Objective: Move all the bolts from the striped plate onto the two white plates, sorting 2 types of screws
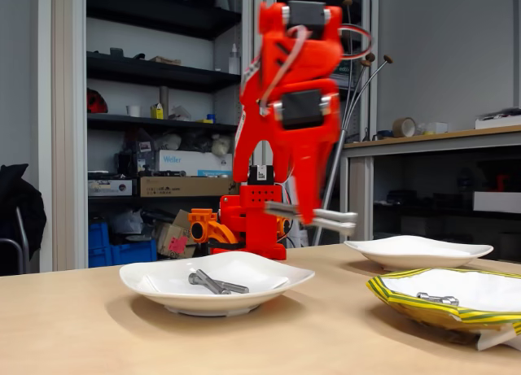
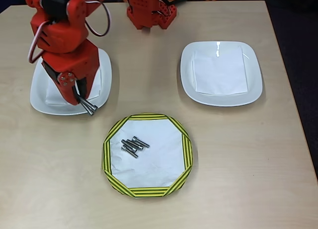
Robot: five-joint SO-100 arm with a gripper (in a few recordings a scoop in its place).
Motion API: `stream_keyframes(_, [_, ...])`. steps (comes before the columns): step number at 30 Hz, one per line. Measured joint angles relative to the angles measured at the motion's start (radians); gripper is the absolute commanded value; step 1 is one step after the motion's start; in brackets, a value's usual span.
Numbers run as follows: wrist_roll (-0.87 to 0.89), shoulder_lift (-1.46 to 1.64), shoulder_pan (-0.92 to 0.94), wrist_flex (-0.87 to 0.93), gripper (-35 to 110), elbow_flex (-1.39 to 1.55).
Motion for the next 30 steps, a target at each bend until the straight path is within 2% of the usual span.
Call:
stream_keyframes(9, [-0.161, 0.161, 0.233, -0.029, 0, 0.382])
stream_keyframes(12, [-0.204, 0.161, 0.265, -0.048, 13, 0.416])
stream_keyframes(17, [-0.264, 0.163, 0.264, -0.048, 16, 0.41])
stream_keyframes(24, [-0.244, 0.179, 0.123, -0.057, 16, 0.374])
stream_keyframes(30, [-0.064, 0.181, -0.109, -0.061, 15, 0.25])
